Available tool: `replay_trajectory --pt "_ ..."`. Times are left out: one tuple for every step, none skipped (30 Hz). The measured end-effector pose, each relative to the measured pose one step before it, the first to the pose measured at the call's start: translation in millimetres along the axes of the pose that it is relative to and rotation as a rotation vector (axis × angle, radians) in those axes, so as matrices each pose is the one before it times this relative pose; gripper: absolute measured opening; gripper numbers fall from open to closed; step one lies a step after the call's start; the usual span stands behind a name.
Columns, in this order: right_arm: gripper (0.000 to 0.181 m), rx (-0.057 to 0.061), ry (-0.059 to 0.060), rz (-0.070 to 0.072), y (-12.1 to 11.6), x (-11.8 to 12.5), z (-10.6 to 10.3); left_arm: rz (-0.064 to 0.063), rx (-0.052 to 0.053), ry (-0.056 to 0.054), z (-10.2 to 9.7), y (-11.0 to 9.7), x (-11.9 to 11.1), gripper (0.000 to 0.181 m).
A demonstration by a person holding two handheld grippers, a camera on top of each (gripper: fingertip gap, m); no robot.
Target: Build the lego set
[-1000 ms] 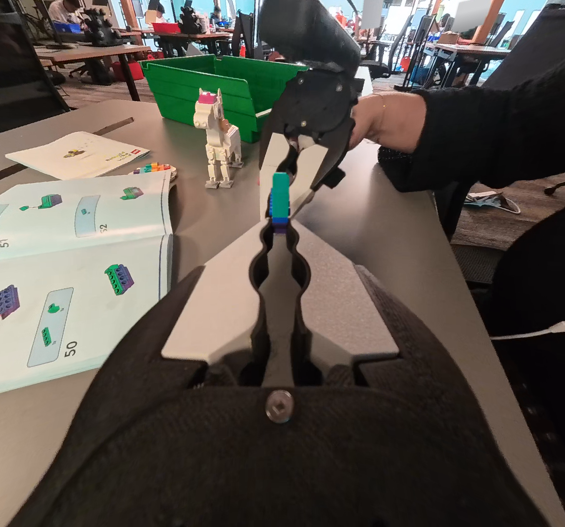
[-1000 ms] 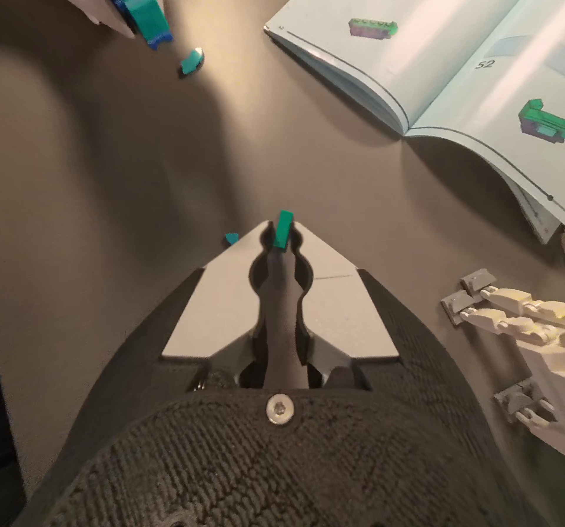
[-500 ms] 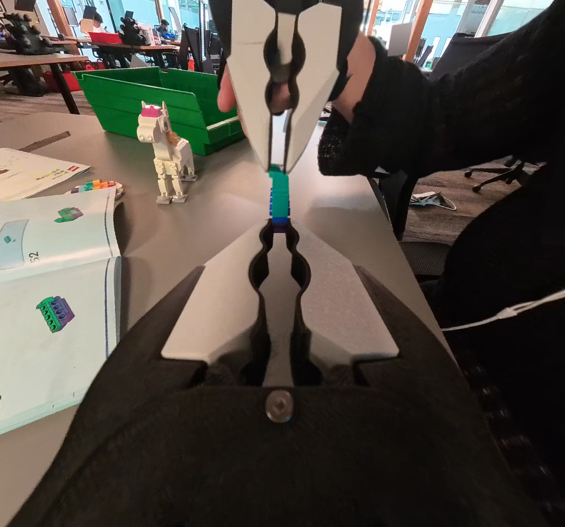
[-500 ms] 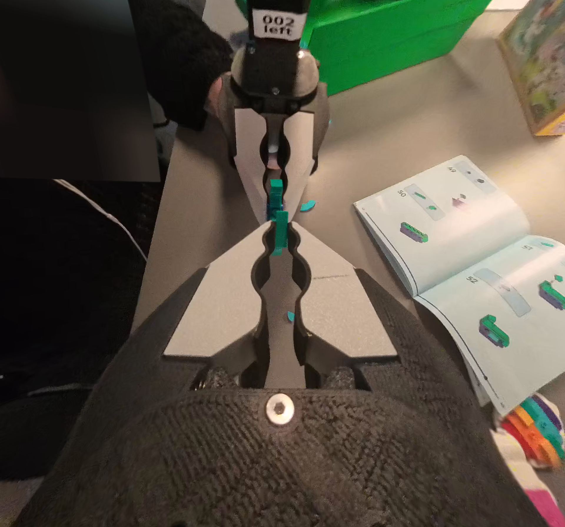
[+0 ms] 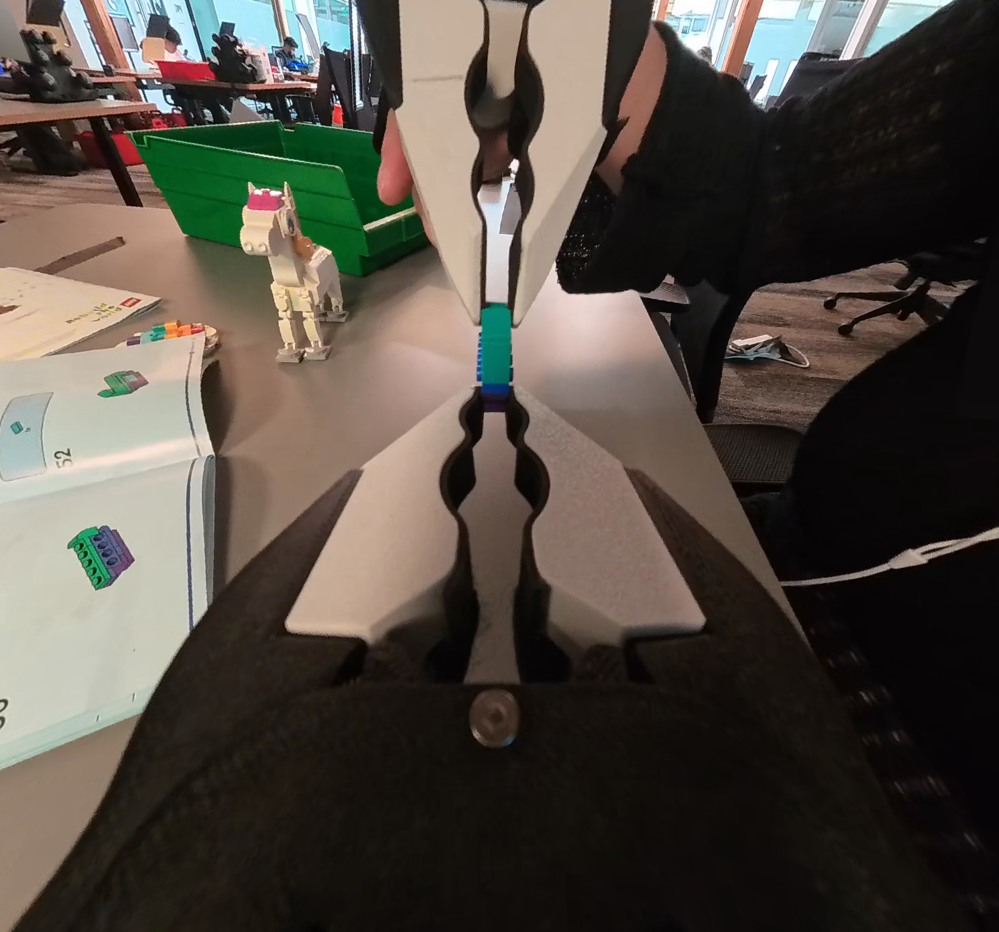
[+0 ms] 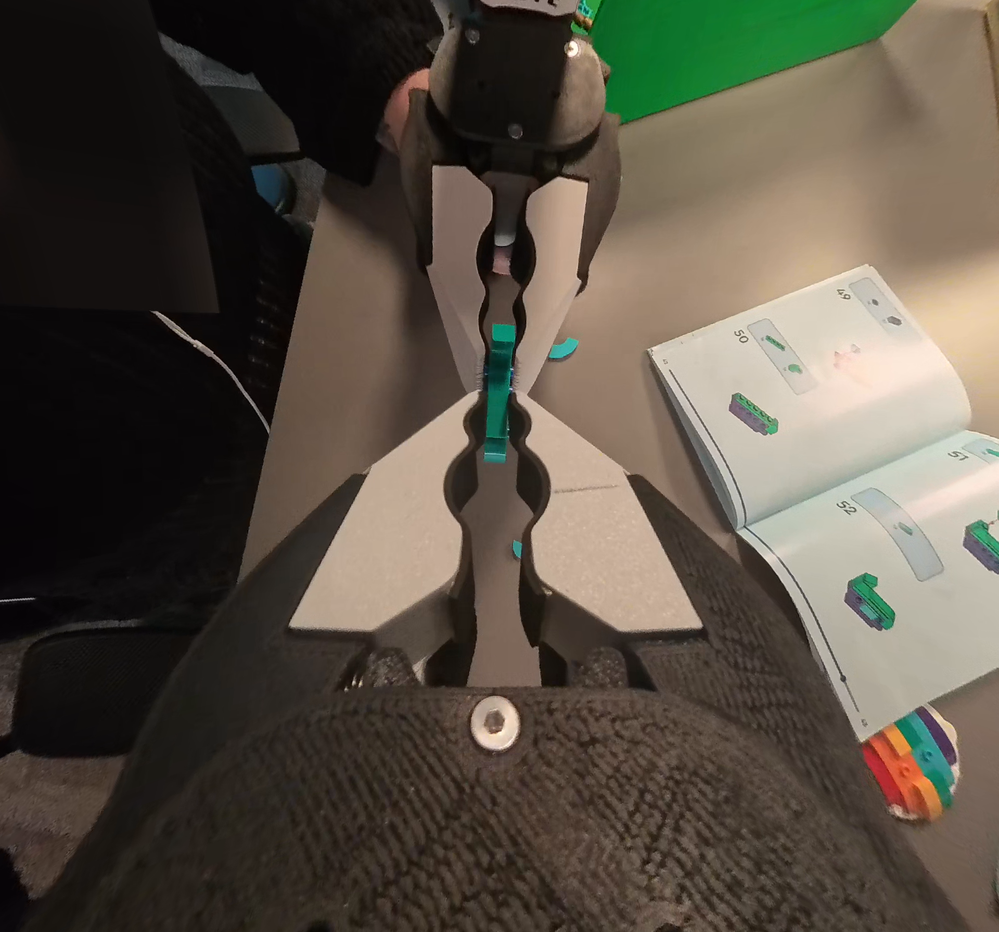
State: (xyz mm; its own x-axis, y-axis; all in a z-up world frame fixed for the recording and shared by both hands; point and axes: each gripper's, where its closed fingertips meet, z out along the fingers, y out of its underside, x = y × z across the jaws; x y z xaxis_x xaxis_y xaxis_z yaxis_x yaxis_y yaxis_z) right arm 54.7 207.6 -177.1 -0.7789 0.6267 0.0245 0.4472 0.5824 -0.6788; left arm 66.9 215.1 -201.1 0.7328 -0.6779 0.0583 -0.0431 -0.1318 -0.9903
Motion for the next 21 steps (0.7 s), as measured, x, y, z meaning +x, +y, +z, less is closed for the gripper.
replay_trajectory --pt "0.005 -0.0032 0.0015 -0.0004 0.06 0.08 0.12 0.0001 0.0003 -0.0006 -0.05 -0.04 -0.17 0.007" --pt "0.005 -0.0011 0.0013 -0.0003 0.02 0.0 -0.09 -0.0008 0.0008 0.0012 -0.08 -0.1 0.08 0.007" --pt "0.006 0.0004 0.001 0.0 -0.2 0.0 -0.11 -0.0011 0.0018 0.0007 -0.02 -0.34 0.04 0.007" --pt "0.005 0.0014 0.0015 0.0001 -0.36 -0.01 -0.16 0.0002 0.0035 -0.0002 -0.13 -0.64 0.02 0.007" --pt "0.006 0.0006 0.0021 -0.0004 -0.18 0.04 -0.02 0.0005 0.0022 0.0003 -0.09 -0.58 0.09 0.007" --pt "0.007 -0.0007 0.0015 -0.0009 0.21 -0.01 0.11 0.001 -0.0014 0.0 -0.04 0.09 0.0 0.007" --pt "0.009 0.0002 -0.0001 -0.0011 -0.04 -0.36 0.28 0.0015 -0.0013 -0.0006 0.12 0.28 0.02 0.007" --pt "0.01 0.0019 0.0004 -0.0005 -0.14 -0.35 0.13 0.0007 -0.0014 0.0005 0.06 0.39 0.16 0.007" --pt "0.012 0.0023 0.003 0.0002 -0.32 0.12 0.01 -0.001 -0.0024 -0.0004 0.27 0.38 -0.12 0.007" --pt "0.015 0.0029 0.0059 -0.0001 -0.31 0.37 -0.46 -0.0012 -0.0006 -0.0019 0.06 0.26 -0.4 0.007" --pt "0.018 0.0051 0.0111 -0.0007 -0.49 0.96 -0.99 -0.0041 -0.0015 -0.0039 0.01 0.36 -0.91 0.007" --pt "0.023 0.0086 0.0168 -0.0018 -1.01 1.27 -1.33 -0.0065 -0.0025 -0.0076 -0.2 0.38 -1.67 0.007" --pt "0.031 0.0127 0.0202 -0.005 -1.54 0.85 -1.68 -0.0091 -0.0001 -0.0084 -0.43 0.08 -1.92 0.007" --pt "0.038 0.0144 0.0285 -0.0108 -1.6 0.73 -1.23 -0.0118 0.0043 -0.0054 -0.72 -0.62 -1.84 0.007" --pt "0.047 0.0097 0.0462 -0.0223 -0.81 1.77 -0.27 -0.0145 0.0058 -0.0064 -0.73 -0.87 -2.09 0.007" --pt "0.055 0.0026 0.0654 -0.043 0.33 2.82 0.91 -0.0163 0.0043 -0.0079 -0.86 -0.62 -2.53 0.007" --pt "0.06 -0.0019 0.0887 -0.0667 1.25 4.41 2.09 -0.0153 0.0056 -0.0034 -0.81 -0.62 -1.81 0.007" --pt "0.065 -0.0049 0.1118 -0.0881 1.43 6.15 2.79 -0.0152 0.005 -0.0048 -0.63 -0.61 -2.06 0.007" --pt "0.071 -0.0118 0.1145 -0.1014 1.86 4.88 3.08 -0.0128 0.0034 -0.0043 -0.47 -0.3 -1.73 0.007" --pt "0.073 -0.0223 0.0992 -0.1036 2.39 1.6 3.13 -0.0112 0.0016 -0.0038 -0.31 0.15 -1.5 0.007" --pt "0.074 -0.0272 0.0774 -0.0989 1.71 -1.68 3.0 -0.0095 -0.0003 -0.0043 -0.11 0.4 -1.45 0.007"
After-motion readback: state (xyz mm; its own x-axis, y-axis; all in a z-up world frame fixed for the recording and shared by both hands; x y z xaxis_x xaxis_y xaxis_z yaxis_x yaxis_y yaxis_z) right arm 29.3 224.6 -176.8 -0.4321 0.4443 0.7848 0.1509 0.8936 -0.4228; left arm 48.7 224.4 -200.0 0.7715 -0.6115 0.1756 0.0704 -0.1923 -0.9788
